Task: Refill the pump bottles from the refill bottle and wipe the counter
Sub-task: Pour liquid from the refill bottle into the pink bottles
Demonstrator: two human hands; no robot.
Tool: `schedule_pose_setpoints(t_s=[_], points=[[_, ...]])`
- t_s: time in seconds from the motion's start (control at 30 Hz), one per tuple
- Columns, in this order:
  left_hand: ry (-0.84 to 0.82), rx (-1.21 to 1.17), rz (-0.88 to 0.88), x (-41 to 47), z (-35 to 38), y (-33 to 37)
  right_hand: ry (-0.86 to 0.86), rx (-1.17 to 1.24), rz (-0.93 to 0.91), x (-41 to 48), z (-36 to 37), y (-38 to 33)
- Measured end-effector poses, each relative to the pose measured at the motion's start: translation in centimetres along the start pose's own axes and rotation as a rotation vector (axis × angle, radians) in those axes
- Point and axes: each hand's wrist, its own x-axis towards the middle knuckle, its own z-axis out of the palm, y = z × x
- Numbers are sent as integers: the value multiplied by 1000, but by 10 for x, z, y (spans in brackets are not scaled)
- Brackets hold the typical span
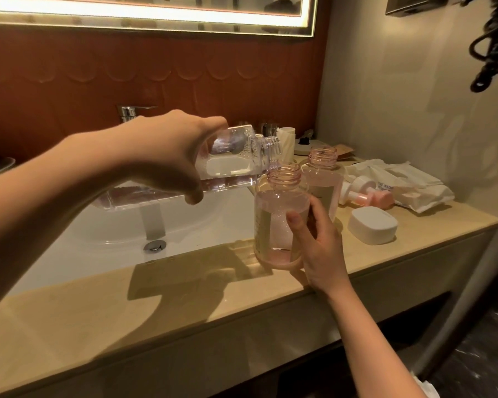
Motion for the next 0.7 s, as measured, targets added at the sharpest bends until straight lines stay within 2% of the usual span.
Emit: schedule_pose_setpoints(t_s=[0.7], points=[[-14, -8, 7, -1, -2, 1, 5, -8, 1, -1, -1, 0]])
